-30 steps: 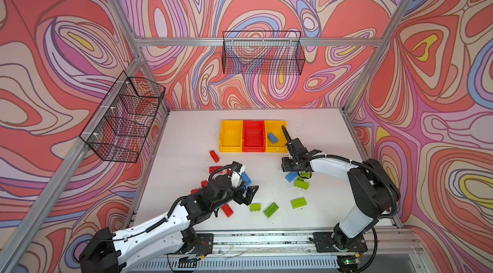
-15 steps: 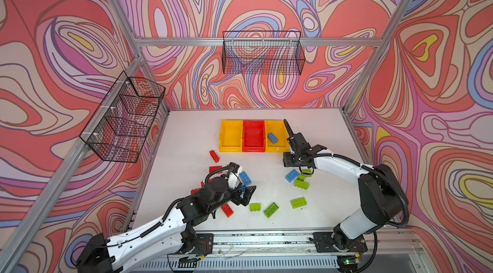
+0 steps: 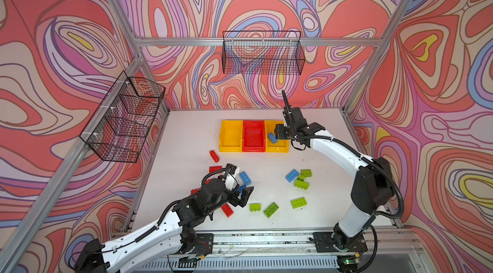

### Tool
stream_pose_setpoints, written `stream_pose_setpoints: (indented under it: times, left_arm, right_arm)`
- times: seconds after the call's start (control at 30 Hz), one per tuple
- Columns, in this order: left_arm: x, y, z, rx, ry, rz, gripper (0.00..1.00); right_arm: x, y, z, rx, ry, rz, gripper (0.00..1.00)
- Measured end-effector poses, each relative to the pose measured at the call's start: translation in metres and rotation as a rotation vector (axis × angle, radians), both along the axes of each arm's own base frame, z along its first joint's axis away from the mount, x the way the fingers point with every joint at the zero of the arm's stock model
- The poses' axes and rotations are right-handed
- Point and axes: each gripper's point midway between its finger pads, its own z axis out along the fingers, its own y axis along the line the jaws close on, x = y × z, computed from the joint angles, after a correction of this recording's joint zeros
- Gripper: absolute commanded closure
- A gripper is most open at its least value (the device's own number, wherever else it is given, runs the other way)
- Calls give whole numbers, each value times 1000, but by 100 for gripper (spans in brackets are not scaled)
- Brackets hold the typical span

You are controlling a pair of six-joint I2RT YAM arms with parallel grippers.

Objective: Sort the legos into containers by color
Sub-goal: 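Carry the blue brick into the same yellow bin and open the right gripper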

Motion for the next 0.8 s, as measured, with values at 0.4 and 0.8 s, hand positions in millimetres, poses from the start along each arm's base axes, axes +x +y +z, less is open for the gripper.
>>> stream_pose_setpoints:
  times: [0.4,0.8]
  left_arm:
    - [-2,21,2,13,-23,58,0]
    - [0,21,-13,63,10,69,0]
  right_arm:
    - [57,13,-69,-141,72,-18,33]
    - [51,8,-70,-162,68,-13,8]
